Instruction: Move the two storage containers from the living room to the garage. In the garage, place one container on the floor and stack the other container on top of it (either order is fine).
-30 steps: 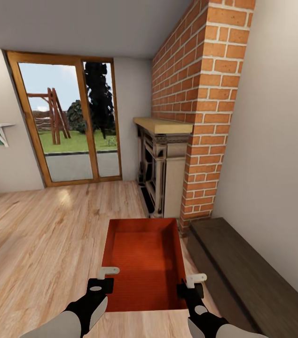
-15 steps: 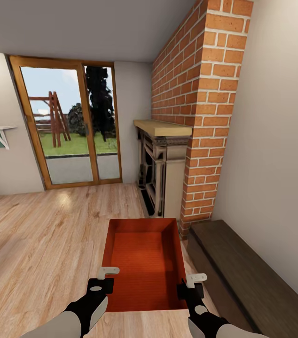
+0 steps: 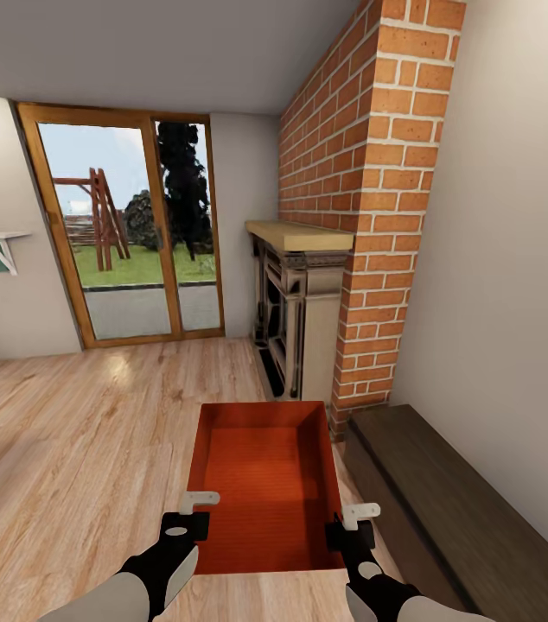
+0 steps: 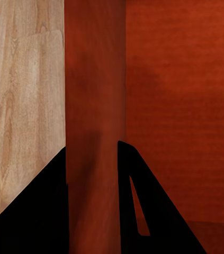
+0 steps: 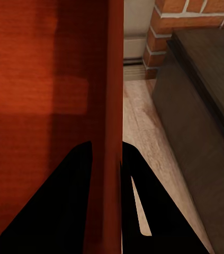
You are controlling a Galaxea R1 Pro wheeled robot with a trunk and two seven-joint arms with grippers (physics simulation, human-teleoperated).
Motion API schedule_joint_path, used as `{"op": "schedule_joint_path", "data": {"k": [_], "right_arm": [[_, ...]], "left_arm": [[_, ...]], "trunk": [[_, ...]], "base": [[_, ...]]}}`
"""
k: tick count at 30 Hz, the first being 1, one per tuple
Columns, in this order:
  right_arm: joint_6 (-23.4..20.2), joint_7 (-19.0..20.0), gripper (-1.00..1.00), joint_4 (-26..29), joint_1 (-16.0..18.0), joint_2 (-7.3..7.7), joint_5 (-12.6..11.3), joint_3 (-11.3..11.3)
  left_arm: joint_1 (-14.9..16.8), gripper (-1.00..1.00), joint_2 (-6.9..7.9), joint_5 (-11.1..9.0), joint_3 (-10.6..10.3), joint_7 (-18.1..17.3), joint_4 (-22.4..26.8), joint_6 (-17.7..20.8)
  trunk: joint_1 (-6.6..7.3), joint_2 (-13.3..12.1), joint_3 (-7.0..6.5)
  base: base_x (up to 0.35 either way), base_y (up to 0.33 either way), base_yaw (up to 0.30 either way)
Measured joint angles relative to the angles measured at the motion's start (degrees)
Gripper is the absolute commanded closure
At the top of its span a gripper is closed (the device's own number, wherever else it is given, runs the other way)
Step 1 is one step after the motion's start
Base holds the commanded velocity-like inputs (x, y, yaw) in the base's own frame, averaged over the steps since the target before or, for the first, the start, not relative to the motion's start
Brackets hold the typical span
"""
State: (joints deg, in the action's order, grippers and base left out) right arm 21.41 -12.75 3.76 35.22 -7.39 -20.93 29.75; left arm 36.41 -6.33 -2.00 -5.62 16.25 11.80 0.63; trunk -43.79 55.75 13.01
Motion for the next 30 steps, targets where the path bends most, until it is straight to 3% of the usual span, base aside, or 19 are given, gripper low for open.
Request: {"op": "schedule_joint_path", "data": {"k": [11, 30], "right_arm": [[0.1, -0.1, 1.0, 0.0, 0.0, -0.05, 0.2, -0.1], [0.1, -0.1, 1.0, 0.0, 0.0, -0.03, 0.0, 0.0]], "left_arm": [[0.0, 1.0, 0.05, 0.1, 0.0, -0.1, 0.1, 0.0], [0.0, 1.0, 0.03, 0.1, 0.0, 0.0, 0.1, 0.0]], "trunk": [[0.0, 0.0, 0.0], [0.0, 0.0, -1.04]], "base": [[0.0, 0.0, 0.019], [0.0, 0.0, 0.228]]}}
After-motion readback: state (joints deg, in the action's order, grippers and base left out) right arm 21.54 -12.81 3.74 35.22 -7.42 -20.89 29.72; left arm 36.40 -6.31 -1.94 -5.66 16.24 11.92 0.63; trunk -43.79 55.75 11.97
